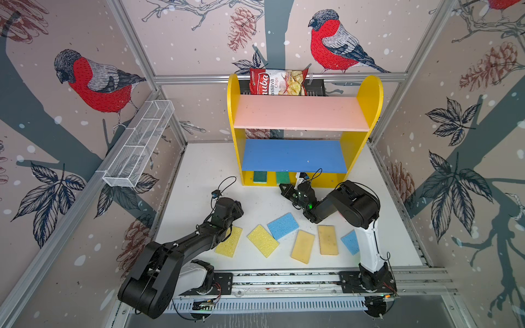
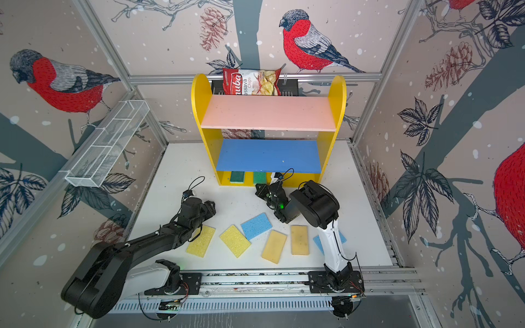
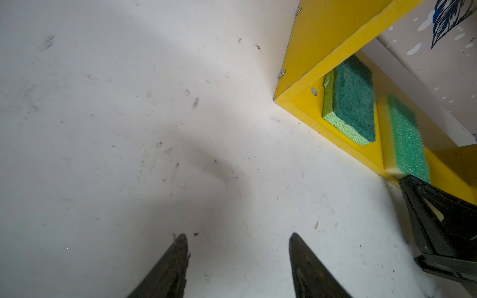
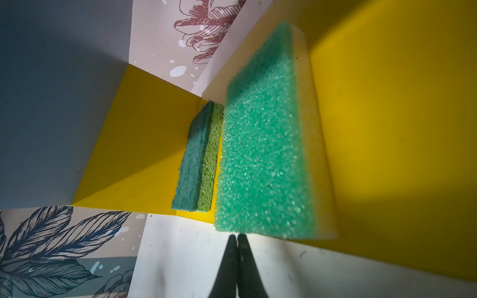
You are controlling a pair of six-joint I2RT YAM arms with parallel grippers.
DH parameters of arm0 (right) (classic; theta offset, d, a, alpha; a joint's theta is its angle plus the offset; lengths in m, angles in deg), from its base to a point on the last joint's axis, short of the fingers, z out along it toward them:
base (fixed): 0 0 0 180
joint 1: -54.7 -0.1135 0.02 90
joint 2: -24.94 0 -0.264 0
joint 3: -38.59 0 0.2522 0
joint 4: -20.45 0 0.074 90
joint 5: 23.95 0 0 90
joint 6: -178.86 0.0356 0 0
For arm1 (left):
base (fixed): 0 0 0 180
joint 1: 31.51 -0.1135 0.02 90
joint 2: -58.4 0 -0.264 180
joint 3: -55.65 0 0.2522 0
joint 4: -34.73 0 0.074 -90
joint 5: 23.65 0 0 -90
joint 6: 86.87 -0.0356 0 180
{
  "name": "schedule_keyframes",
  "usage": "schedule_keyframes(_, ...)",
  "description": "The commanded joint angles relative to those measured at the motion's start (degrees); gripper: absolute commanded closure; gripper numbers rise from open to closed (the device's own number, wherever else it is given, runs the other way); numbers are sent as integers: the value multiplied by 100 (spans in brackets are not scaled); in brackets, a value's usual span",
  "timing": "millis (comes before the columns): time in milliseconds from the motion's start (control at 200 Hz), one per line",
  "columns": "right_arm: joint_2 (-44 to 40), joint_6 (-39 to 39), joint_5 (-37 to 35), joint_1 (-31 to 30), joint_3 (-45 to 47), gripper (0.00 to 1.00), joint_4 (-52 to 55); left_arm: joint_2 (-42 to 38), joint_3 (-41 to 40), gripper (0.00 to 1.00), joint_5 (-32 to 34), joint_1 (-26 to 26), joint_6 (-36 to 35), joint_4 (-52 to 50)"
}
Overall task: Arrange cleaning sponges on a shelf
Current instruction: Move the cleaning sponge to the shelf.
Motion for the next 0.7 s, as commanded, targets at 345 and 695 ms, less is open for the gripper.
schedule_keyframes(345, 348, 171, -236, -46, -266, 93, 1024, 336, 206, 39, -215, -13, -64, 37)
schedule_keyframes(695, 198, 84, -312, -111, -84, 93, 1062, 250, 136, 39, -204, -17, -49, 48)
